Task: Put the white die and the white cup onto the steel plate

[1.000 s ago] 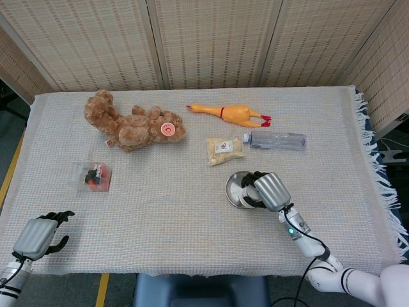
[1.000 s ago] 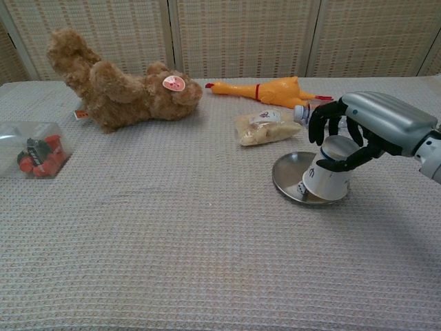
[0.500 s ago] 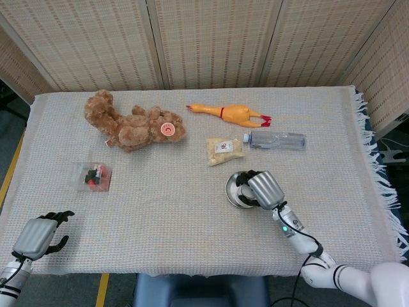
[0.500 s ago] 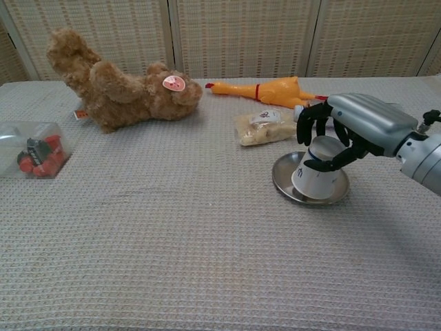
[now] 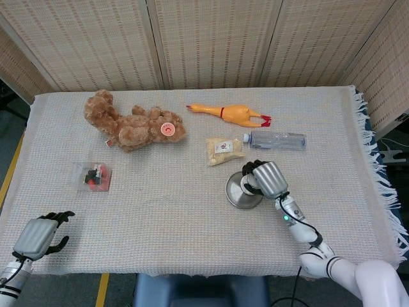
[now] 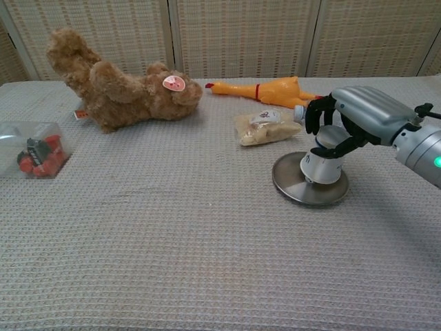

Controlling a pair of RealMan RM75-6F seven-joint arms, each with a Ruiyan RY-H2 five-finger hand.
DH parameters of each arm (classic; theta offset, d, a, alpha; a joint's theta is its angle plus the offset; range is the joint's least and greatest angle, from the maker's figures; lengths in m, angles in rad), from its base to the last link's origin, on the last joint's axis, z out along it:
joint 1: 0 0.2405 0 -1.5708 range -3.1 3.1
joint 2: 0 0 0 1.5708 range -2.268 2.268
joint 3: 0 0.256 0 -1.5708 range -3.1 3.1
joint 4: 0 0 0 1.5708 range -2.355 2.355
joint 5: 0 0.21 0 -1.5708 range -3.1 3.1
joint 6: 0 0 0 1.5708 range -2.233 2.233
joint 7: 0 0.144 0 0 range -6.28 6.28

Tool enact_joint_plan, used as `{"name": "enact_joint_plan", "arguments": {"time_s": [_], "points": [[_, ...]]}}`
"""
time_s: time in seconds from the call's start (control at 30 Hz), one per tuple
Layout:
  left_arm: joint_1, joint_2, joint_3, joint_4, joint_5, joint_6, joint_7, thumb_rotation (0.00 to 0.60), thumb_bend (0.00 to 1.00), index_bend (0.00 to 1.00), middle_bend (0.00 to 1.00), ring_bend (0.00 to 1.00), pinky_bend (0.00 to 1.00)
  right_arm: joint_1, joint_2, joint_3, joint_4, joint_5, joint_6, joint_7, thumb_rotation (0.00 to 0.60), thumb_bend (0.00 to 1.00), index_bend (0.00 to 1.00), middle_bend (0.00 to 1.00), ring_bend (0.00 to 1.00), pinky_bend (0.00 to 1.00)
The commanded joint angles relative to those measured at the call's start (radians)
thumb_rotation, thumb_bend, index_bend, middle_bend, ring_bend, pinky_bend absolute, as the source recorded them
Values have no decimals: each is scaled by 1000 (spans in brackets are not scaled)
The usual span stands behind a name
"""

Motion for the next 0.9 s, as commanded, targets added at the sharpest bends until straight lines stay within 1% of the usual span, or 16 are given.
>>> {"name": "enact_joint_plan", "arguments": {"time_s": [0.03, 0.1, 0.27, 0.4, 0.5, 0.6, 0.7, 0.73, 0.83, 0.9], "points": [[-1, -1, 1, 0, 0, -1, 3, 600, 360, 242, 333, 302, 451, 7, -23, 1, 40, 8, -8, 66, 600, 159, 506, 491, 543, 680], [-2, -2, 1, 0, -1, -4, 6, 600, 359, 242, 334, 303, 451, 6, -10, -11, 14, 12, -40, 124, 600, 159, 505, 491, 543, 680], [-3, 1, 4, -4, -2, -10, 10, 600, 360, 243, 334, 303, 451, 12, 56, -45, -102, 16, -136, 251, 600, 159, 506, 491, 543, 680], [-3, 3, 4, -6, 0, -9, 10, 600, 359, 242, 333, 303, 451, 16, 75, -58, -138, 4, -145, 311, 600, 159, 506, 496, 543, 680], [-3, 3, 4, -6, -2, -10, 7, 600, 358, 242, 333, 302, 451, 18, 79, -64, -138, -5, -139, 332, 600, 159, 506, 501, 543, 680], [-3, 4, 4, -6, -3, -10, 7, 600, 358, 242, 333, 302, 451, 14, 49, -57, -74, -21, -81, 246, 600, 159, 507, 501, 543, 680], [-3, 4, 5, -7, 0, -9, 6, 600, 359, 242, 334, 303, 452, 6, -23, -40, 58, -44, 30, 112, 600, 159, 514, 504, 543, 680], [-2, 4, 5, -7, 1, -8, 7, 600, 358, 242, 333, 302, 452, 6, -42, -38, 93, -49, 54, 89, 600, 159, 516, 506, 543, 680], [-3, 3, 5, -6, 0, -9, 8, 600, 359, 242, 333, 302, 452, 6, -86, -37, 183, -59, 100, 70, 600, 159, 518, 507, 543, 680], [-4, 3, 5, -6, -2, -12, 9, 600, 359, 242, 334, 303, 452, 6, -103, -40, 218, -60, 105, 88, 600, 159, 518, 507, 543, 680]]}}
